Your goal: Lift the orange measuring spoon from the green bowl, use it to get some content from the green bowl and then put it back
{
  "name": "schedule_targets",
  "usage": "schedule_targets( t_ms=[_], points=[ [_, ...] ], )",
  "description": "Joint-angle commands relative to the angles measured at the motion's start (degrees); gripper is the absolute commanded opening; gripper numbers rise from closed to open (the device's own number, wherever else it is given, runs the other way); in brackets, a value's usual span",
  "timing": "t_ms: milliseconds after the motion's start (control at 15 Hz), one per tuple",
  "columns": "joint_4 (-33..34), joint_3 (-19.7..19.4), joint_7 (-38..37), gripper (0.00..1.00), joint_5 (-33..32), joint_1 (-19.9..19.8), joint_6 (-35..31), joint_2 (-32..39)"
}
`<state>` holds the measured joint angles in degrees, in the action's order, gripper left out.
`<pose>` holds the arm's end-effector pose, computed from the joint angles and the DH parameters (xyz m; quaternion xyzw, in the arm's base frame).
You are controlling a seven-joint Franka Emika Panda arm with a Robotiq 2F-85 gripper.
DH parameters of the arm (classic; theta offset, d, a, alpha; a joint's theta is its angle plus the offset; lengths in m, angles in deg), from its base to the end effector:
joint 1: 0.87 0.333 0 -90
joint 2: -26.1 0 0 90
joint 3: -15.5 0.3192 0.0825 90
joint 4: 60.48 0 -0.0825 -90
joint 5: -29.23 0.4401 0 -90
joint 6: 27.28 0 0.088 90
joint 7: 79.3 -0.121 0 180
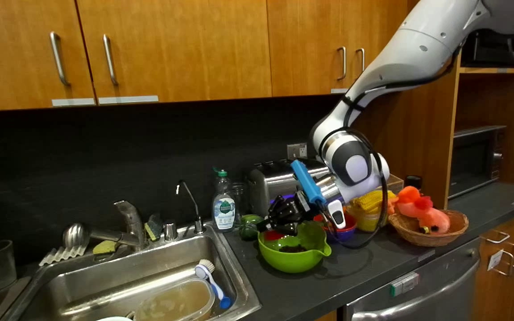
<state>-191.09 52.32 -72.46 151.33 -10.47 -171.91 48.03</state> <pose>0.4850 0.2713 0.1558 -0.6094 0.5780 0.1822 0.5112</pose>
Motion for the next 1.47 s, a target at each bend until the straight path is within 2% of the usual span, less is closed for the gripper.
schedule_targets(
  t_ms=[0, 267, 467, 800, 1400],
  points=[
    [-3.74, -12.08, -0.98, 0.01, 1.63, 11.09, 7.14, -3.10],
    [-4.79, -19.48, -1.47, 0.01, 1.02, 18.14, 10.24, -2.35],
    [-5.52, -21.91, -2.60, 0.01, 0.61, 20.78, 10.70, -2.77],
    [-7.73, -23.16, -7.33, 0.01, 0.38, 22.57, 9.31, -5.86],
    [-9.50, -23.36, -19.21, 0.01, -5.01, 22.09, 9.29, -10.93]
  ],
)
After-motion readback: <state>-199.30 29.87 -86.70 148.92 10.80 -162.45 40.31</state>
